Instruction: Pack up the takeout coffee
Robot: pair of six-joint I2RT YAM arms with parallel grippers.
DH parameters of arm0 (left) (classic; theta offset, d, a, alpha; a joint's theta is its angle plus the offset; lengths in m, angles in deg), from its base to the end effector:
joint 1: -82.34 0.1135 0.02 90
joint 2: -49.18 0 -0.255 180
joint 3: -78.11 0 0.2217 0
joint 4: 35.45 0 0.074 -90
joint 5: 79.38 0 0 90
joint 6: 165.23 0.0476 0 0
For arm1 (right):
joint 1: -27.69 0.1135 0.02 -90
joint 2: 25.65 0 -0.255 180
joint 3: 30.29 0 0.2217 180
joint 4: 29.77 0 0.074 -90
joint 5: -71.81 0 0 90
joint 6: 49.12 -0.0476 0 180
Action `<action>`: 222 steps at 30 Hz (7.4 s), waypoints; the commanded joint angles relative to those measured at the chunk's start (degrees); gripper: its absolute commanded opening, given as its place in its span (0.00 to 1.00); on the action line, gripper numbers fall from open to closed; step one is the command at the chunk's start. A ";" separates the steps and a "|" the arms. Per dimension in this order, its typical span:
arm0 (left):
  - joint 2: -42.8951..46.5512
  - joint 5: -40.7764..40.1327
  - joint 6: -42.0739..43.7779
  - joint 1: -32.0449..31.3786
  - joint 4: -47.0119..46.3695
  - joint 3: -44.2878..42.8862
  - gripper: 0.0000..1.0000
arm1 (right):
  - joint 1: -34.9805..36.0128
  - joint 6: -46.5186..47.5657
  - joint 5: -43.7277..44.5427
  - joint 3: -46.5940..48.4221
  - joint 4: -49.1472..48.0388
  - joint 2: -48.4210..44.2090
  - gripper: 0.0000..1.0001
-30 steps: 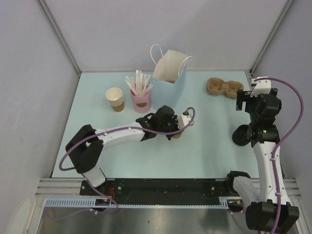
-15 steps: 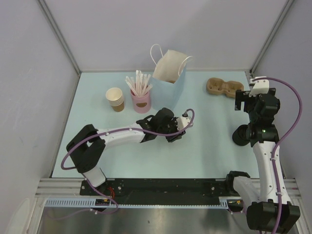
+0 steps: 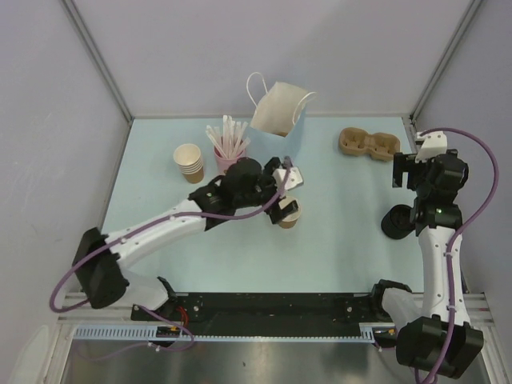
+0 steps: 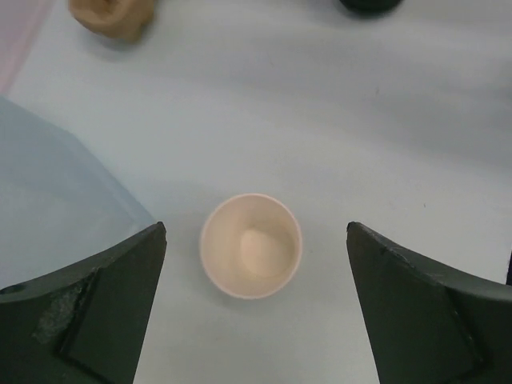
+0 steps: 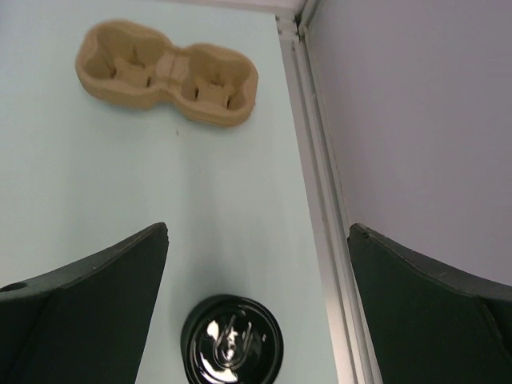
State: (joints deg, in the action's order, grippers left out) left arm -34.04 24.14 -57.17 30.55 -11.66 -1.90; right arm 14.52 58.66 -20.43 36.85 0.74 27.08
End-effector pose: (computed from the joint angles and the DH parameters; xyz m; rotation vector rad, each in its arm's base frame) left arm 0.1882 -0.2571 0.2997 1.3130 1.6168 -0.6049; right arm 0.1923 -0.0431 0.3379 -0.1024 1.8624 -0.3392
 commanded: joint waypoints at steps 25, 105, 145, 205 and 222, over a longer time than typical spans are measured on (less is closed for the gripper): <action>27.85 1.86 2.06 25.77 14.34 9.20 0.99 | -11.97 24.94 -22.29 -5.65 26.68 8.88 0.73; 30.05 3.71 20.13 23.67 7.22 12.64 1.00 | 35.22 13.07 -28.51 20.80 45.74 6.94 0.04; 8.87 -7.10 37.83 -12.63 1.32 0.95 0.99 | 33.38 16.59 -53.04 34.52 56.82 26.81 0.05; 6.14 -14.23 31.33 -15.19 -3.68 3.05 0.06 | 25.30 18.87 -46.10 46.56 59.37 19.88 0.51; 9.48 19.68 -5.38 5.64 -5.25 -2.05 0.00 | 30.04 24.76 -28.70 28.37 44.08 -1.58 0.80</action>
State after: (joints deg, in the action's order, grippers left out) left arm -27.11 29.58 -47.09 31.38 -11.29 -3.06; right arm 43.61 81.59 -53.54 65.77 51.87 28.02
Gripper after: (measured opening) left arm 0.132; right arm 0.771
